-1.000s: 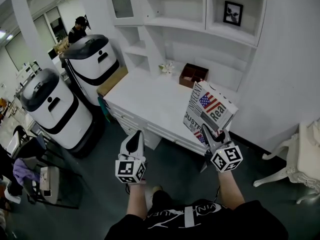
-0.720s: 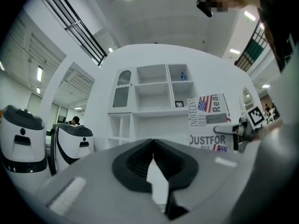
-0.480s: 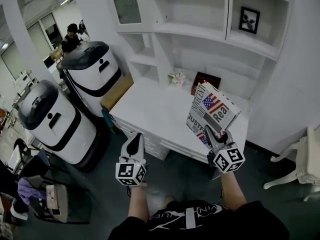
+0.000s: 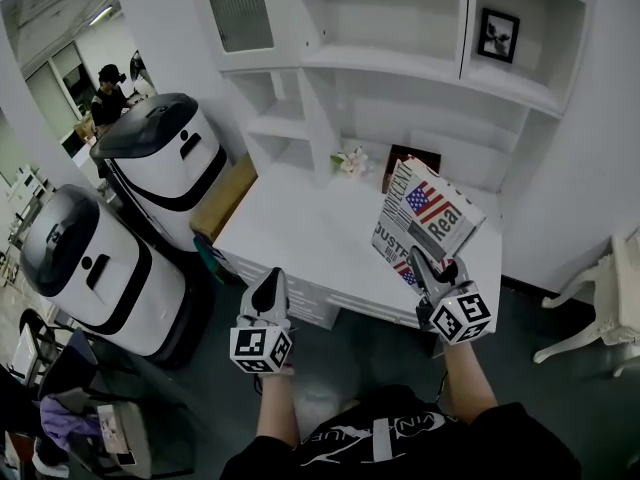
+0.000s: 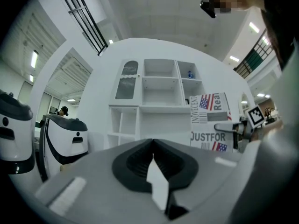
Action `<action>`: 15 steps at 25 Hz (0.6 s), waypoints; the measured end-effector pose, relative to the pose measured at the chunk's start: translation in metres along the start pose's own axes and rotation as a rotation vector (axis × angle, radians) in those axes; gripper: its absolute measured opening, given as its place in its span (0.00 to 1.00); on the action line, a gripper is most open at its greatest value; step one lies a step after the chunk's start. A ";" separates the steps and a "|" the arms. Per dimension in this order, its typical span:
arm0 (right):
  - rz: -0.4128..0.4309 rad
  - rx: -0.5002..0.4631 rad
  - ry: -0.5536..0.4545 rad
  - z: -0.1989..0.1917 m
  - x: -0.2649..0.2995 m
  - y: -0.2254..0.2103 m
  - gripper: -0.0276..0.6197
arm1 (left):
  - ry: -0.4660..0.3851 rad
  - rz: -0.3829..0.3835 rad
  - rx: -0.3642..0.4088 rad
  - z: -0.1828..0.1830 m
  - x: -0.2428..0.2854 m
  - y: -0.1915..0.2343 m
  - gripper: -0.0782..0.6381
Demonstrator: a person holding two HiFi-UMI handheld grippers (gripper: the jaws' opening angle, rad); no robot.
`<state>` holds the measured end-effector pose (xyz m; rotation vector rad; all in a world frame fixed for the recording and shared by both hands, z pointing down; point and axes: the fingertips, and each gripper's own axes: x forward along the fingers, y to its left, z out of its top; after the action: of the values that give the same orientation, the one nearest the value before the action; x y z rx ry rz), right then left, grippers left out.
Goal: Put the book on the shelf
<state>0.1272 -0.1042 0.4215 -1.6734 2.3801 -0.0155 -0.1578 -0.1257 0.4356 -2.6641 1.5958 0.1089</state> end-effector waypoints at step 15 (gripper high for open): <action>-0.014 -0.051 -0.026 0.038 0.099 -0.022 0.29 | -0.001 -0.117 0.001 0.010 0.100 0.031 0.11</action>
<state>0.1235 -0.1996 0.3695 -1.7017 2.3688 0.0651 -0.1382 -0.2276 0.4180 -2.7482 1.4352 0.1065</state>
